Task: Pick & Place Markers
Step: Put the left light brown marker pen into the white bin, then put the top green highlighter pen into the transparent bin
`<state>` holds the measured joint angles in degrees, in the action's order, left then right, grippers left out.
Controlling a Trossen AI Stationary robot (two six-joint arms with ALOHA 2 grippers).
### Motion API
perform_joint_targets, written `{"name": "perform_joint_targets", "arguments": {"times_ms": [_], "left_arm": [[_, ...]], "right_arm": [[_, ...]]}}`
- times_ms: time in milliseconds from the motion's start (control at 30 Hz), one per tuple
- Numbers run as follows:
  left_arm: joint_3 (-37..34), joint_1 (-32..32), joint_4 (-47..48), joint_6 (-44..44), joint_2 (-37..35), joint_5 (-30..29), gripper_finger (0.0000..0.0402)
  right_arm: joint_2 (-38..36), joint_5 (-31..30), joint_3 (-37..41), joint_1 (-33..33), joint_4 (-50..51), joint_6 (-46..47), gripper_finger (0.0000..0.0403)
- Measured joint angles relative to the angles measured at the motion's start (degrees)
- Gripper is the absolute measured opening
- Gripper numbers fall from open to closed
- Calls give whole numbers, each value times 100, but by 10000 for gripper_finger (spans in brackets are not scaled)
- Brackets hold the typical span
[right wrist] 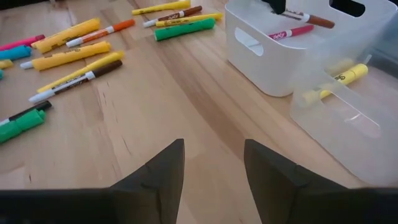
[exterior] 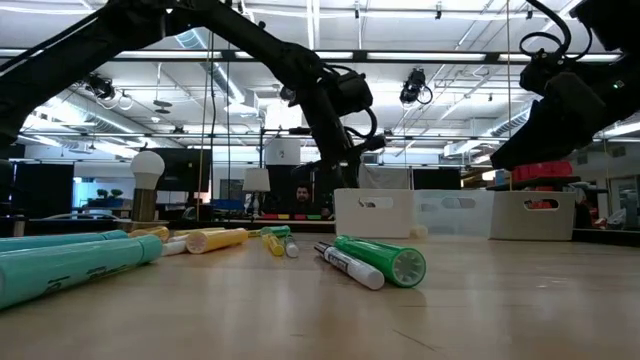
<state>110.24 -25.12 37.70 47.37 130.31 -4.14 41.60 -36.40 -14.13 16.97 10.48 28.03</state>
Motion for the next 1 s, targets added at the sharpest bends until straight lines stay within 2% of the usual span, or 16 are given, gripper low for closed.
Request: {"name": "perform_joint_targets", "arguments": {"times_ms": [300,667,833,933,1000], "left_arm": [[-2,58,-289,-132,134,-159,56],[8,60,-385,-326,136,-164,129],[152,189,-305,-920,-41,-143,142],[164,450,-226,-1336,-342,-464,140],[164,733,52,-1668,-561,-986,137]], "right_arm": [[0,112,0,-2,-185,19,168],[0,304,0,0,-518,46,168],[0,306,0,0,-720,114,168],[4,306,0,0,-941,190,168],[15,310,0,17,-1158,197,168]]}}
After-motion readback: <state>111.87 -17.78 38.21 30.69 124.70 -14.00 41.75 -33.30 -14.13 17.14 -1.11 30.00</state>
